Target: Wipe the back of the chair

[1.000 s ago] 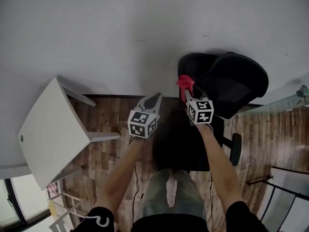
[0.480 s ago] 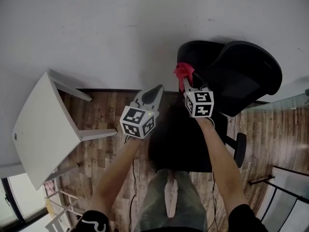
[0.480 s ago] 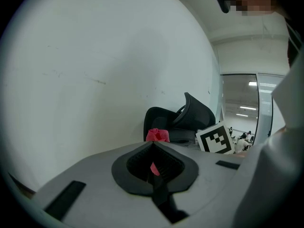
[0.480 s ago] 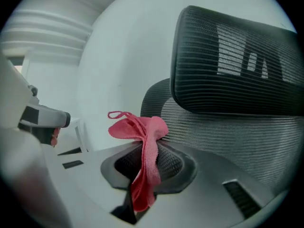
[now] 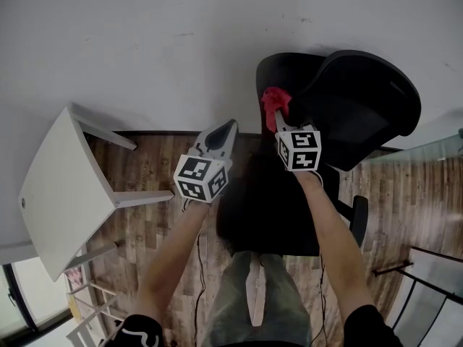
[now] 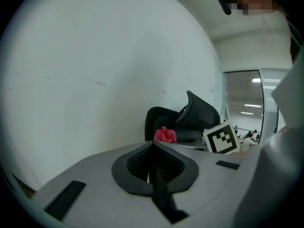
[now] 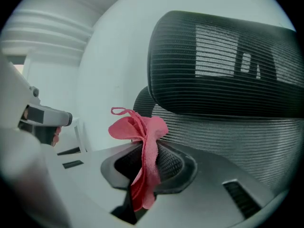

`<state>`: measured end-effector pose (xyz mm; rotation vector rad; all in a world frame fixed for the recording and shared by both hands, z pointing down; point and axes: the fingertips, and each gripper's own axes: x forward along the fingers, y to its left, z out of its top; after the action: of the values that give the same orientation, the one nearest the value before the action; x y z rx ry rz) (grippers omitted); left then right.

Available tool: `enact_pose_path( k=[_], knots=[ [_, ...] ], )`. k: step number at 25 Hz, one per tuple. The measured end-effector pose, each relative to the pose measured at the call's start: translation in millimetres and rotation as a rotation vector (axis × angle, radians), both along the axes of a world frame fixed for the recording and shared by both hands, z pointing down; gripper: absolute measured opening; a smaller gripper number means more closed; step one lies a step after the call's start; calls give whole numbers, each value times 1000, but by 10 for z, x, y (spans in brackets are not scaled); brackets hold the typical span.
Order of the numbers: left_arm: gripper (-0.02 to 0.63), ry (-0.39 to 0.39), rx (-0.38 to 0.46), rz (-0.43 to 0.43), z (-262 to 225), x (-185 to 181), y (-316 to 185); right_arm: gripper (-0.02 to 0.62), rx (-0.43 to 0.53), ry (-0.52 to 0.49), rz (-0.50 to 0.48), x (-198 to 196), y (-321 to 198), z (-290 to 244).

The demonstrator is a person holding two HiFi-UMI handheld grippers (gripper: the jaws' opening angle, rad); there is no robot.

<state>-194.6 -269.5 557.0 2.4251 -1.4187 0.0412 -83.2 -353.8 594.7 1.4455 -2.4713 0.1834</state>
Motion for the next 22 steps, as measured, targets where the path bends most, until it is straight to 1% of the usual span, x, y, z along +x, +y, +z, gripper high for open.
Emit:
enact_pose_path(
  k=[5, 12, 22],
  knots=[
    [20, -2, 3, 2, -36, 130, 37, 83, 7, 11, 13, 189, 5, -14],
    [20, -15, 13, 11, -102, 383, 85, 83, 5, 17, 36, 574, 35, -41],
    [20, -36, 24, 53, -160, 934, 80, 83, 6, 18, 99, 1342, 106, -27]
  ],
)
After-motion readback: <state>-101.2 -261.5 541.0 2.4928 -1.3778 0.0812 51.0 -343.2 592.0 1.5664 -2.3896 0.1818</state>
